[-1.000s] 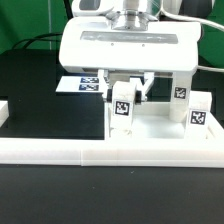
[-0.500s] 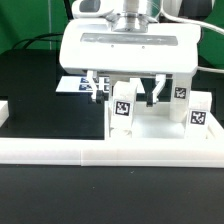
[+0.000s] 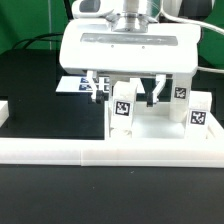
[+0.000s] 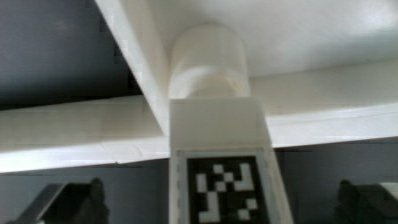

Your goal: Assemble square table

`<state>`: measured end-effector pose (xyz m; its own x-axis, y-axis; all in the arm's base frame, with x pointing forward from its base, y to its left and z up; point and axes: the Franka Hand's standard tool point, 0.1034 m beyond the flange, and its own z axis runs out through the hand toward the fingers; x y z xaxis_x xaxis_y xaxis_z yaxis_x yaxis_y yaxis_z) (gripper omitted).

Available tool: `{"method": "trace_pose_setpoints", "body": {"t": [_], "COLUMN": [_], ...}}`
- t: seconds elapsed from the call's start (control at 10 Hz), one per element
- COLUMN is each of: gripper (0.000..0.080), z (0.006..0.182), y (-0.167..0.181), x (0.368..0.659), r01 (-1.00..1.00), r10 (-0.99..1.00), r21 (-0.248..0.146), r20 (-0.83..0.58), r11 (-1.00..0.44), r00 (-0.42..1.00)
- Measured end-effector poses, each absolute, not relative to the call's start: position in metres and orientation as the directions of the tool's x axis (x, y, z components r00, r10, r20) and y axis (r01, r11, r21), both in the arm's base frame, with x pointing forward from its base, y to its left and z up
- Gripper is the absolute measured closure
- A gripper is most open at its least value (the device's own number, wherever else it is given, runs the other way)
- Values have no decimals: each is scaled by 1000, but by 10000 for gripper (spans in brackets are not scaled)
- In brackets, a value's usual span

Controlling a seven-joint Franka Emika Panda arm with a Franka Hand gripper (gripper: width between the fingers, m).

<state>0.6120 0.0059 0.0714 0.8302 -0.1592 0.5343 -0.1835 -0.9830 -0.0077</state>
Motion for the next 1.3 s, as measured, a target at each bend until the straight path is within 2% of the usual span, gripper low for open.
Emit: {"method": "trace_pose_setpoints", "body": {"t": [0.3, 0.4, 0.6, 0.7, 0.9, 1.3], "gripper": [151, 151, 151, 151, 151, 151], "z": [99, 103, 101, 101, 100, 92], "y": [-1, -6, -6, -6, 6, 11], "x": [621, 626, 627, 631, 629, 629], "r01": [-208, -216, -251, -259, -299, -298], "r10": [-218, -229, -271, -280, -316, -315], "r21": [-68, -76, -114, -114, -135, -129], "r20": [398, 391, 238, 248, 137, 146], "r11": [-976, -973, -961, -959, -945, -946], "r00": [891, 892, 933, 928, 939, 938]}}
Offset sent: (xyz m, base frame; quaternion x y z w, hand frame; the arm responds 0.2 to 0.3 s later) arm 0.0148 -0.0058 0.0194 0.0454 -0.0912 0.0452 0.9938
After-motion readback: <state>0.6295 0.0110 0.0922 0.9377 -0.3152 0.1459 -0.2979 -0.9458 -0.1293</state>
